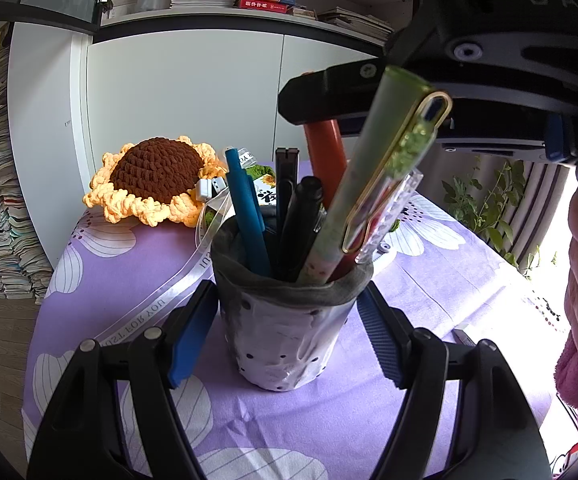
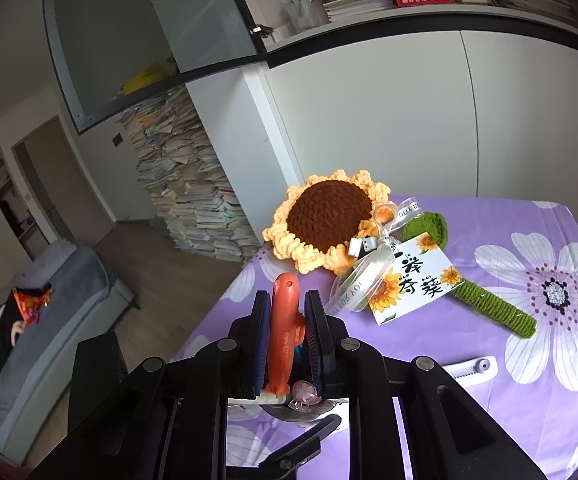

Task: Organize stationery
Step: 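Lift the orange highlighter and lower it into the pen holder, then reach the right tool to the white eraser and grasp it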

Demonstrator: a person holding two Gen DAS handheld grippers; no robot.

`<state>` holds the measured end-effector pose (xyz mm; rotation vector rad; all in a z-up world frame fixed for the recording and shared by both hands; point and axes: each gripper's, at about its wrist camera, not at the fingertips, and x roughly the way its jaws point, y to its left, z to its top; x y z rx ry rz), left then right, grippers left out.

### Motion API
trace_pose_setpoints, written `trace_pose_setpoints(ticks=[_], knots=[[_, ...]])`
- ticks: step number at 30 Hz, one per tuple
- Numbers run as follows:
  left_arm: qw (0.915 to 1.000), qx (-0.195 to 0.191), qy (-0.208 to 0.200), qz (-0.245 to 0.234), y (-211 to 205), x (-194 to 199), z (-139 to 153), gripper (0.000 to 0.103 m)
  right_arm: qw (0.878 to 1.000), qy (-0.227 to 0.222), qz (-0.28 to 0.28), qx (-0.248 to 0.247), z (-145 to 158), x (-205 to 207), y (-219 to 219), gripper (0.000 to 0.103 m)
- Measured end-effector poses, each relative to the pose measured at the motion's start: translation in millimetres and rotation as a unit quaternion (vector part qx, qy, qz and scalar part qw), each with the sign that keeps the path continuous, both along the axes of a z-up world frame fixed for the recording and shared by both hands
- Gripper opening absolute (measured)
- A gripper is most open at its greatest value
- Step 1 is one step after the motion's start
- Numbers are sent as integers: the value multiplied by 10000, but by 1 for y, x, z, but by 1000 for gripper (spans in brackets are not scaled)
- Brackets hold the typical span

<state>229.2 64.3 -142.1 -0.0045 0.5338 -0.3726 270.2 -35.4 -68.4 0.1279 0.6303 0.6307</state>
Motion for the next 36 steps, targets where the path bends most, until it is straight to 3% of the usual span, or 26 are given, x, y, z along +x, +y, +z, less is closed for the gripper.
trace_pose_setpoints(ticks=[17, 27, 34, 36], knots=[[10000, -1, 5, -4, 1, -1, -2, 72, 9999, -58, -37, -126, 0, -15, -11, 19], [10000, 0, 6, -4, 1, -1, -2, 72, 9990, -319, 142, -270, 11, -53, -27, 19], [10000, 5, 6, -3, 1, -1, -2, 72, 9914, 313, -661, -1087, -20, -61, -73, 22], [10000, 3, 6, -4, 1, -1, -2, 72, 9840, 660, -914, -1377, -36, -59, -87, 29]])
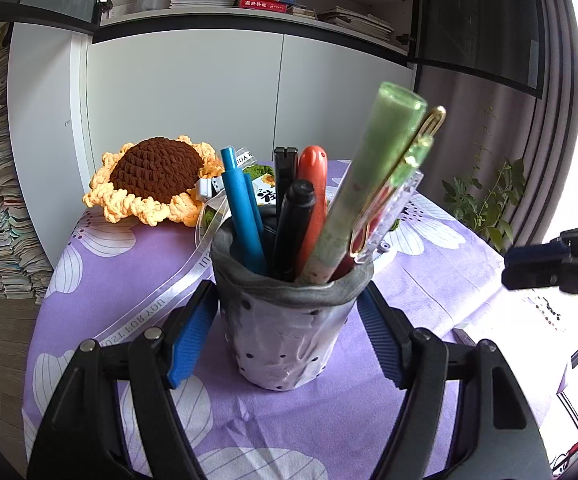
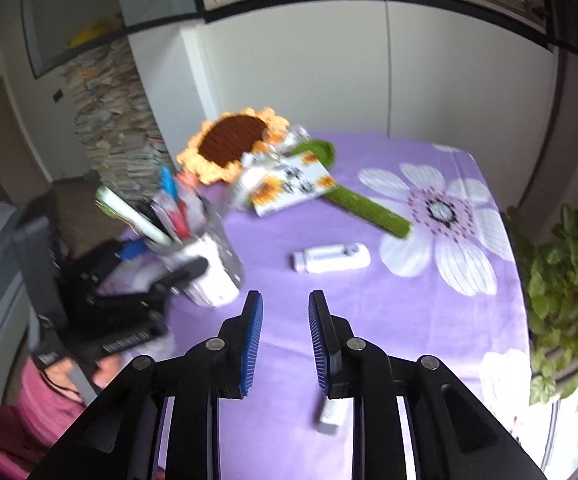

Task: Organize stationery
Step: 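Reach the right tool to the white eraser and grasp it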

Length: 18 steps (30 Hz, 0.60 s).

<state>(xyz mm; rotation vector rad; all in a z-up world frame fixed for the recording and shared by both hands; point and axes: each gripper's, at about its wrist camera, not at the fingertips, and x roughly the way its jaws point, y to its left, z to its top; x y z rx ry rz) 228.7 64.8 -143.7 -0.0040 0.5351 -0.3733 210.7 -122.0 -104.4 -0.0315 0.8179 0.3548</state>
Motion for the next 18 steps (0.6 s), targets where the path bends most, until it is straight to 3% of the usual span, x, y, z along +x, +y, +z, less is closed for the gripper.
trace_pose_setpoints(ticks=[3, 8, 17, 18], knots=[[10000, 4, -3, -14, 0, 0, 0, 72, 9978, 505, -270, -334, -26, 2, -12, 39], [10000, 2, -2, -15, 0, 0, 0, 72, 9916, 1137, -348, -516, -60, 9, -14, 40], [10000, 6, -2, -15, 0, 0, 0, 72, 9889, 1325, -477, -467, -76, 22, -12, 39], [10000, 4, -2, -15, 0, 0, 0, 72, 9890, 1310, -504, -469, -75, 23, -12, 29]])
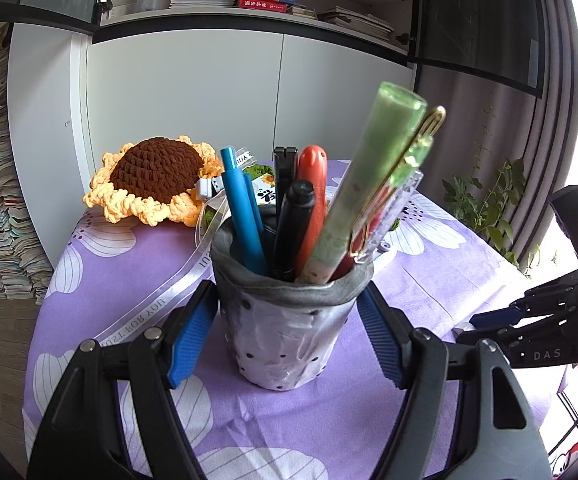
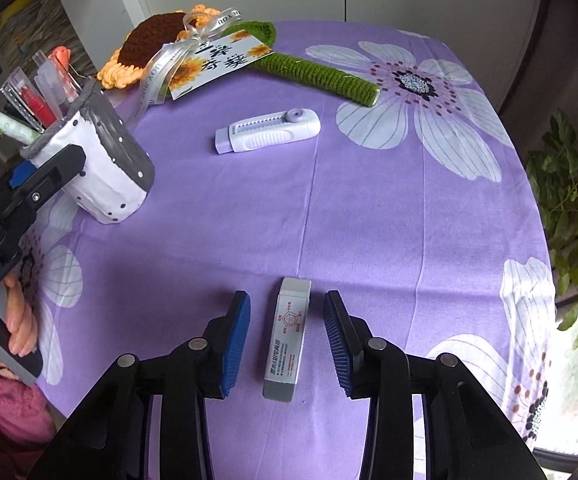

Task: Organize stationery
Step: 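Reach the right tool to the white eraser and grasp it, then lift the white eraser and drop it into the pen holder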

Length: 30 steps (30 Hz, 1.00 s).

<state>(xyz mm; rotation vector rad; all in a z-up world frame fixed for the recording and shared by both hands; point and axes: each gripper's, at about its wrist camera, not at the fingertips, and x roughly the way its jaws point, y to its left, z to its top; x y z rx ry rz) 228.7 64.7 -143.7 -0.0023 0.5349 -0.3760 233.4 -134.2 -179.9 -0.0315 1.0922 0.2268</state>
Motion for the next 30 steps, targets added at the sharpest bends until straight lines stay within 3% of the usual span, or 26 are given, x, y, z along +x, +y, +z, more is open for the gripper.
trace_pose_setpoints(ticks=[2, 17, 26, 30], knots=[[10000, 3, 0, 0, 0, 0, 0, 72, 10000, -7, -5, -14, 1, 0, 0, 18], [10000, 3, 1, 0, 0, 0, 0, 72, 9929, -923, 180, 728, 69, -28, 7, 18], [10000, 3, 2, 0, 0, 0, 0, 72, 9726, -1657, 961, 1315, 131, -38, 46, 18], [10000, 4, 1, -1, 0, 0, 0, 72, 9628, -1742, 1381, 1540, 141, -29, 75, 18]])
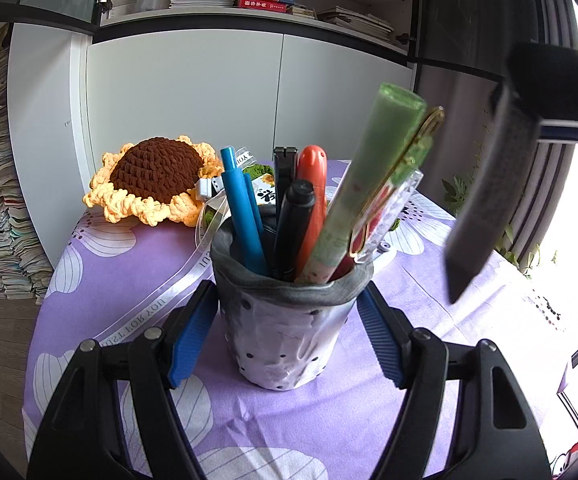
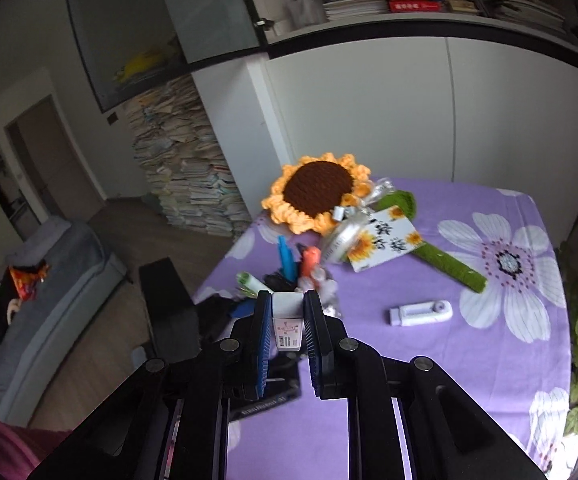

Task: Organize stationery
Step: 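Lift the white eraser and drop it into the pen holder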

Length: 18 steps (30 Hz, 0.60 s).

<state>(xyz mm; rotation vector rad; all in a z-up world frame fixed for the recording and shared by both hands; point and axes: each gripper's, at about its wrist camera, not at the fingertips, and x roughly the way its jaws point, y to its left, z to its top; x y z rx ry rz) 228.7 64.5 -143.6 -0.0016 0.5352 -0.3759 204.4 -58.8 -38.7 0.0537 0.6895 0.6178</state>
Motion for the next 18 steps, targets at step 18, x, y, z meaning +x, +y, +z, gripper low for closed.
trace_pose_setpoints(ticks=[18], knots=[[10000, 4, 16, -6, 1, 0, 1, 72, 9991, -310, -237, -141, -29, 48, 28, 17]])
